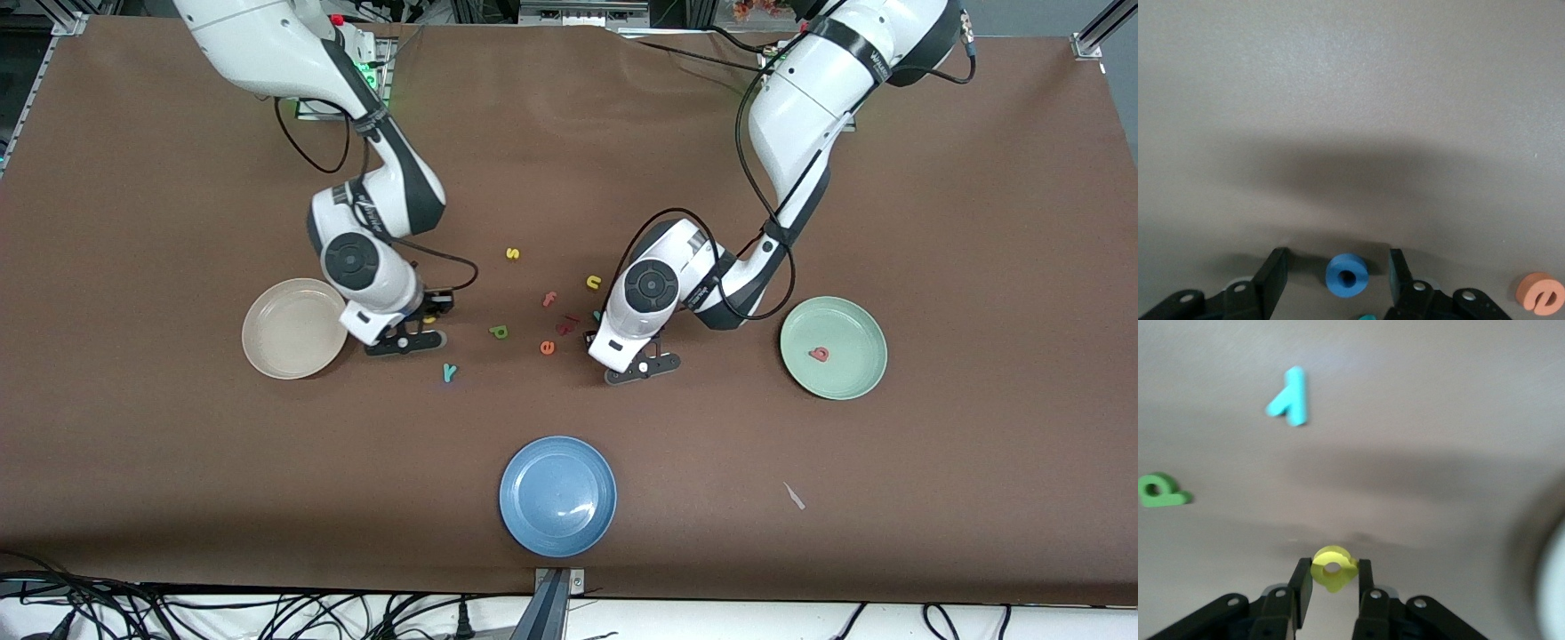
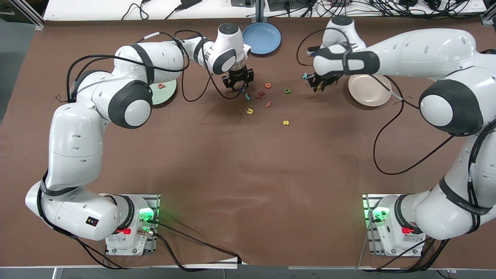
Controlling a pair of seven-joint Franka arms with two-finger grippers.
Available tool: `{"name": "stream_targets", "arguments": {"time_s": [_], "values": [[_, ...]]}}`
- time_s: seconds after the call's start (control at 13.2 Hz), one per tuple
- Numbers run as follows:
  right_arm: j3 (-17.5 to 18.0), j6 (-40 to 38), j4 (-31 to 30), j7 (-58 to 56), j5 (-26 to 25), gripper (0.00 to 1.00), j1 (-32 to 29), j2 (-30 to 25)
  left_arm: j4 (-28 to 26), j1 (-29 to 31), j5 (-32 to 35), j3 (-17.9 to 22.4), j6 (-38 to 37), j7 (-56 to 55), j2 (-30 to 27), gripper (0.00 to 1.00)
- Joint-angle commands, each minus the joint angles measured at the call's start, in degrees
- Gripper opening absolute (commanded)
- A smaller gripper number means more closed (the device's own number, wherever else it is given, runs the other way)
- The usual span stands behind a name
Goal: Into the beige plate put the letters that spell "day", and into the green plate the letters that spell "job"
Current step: 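Move the right gripper to the white plate while the left gripper grasps blue, then open the left gripper over the green plate while the right gripper grasps cyan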
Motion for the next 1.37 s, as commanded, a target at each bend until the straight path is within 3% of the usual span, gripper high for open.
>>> {"name": "stream_targets", "arguments": {"time_s": [0.0,0.15,0.23,0.46,0.61,0.68,0.76,0.84,1.29], "values": [[-5.1,-2.2,-2.9,-9.9,0.7,0.21,-0.2,-4.1,1.9,-0.6,2.0,0.4,0.3,-0.4,1.1,0.43],[-9.2,-1.6,-5.1,-14.5,0.7,0.21,-0.2,-5.6,1.9,-0.5,1.9,0.2,0.2,-1.6,0.8,0.11],[-10.7,-1.4,-5.4,-16.2,0.7,0.21,-0.2,-5.5,1.9,-0.5,1.9,0.2,-0.1,-1.8,0.6,0.04],[-14.7,0.3,-5.5,-21.9,0.7,0.21,-0.5,-4.6,1.9,0.0,2.0,0.2,-1.6,-1.4,0.1,0.04],[-14.7,2.4,-5.4,-22.6,0.7,0.25,-2.0,-3.0,2.0,0.6,2.1,0.4,-3.2,-1.0,-0.9,0.04],[-14.7,2.5,-5.3,-23.5,0.7,0.43,-2.3,-2.7,2.1,1.3,2.2,0.4,-4.8,-0.9,-1.8,0.04],[-14.7,2.4,-5.1,-25.2,0.6,0.81,-3.7,-2.7,2.1,2.5,2.2,0.4,-6.3,1.0,-2.7,0.03],[-14.5,2.3,-4.5,-26.1,0.6,1.0,-5.1,-2.7,2.1,3.9,2.1,0.2,-8.1,5.0,-3.8,0.03],[-13.2,-3.4,-0.3,-21.5,8.7,1.0,-4.8,-2.0,1.9,11.9,2.0,0.2,-18.3,27.4,-8.7,0.03]]}}
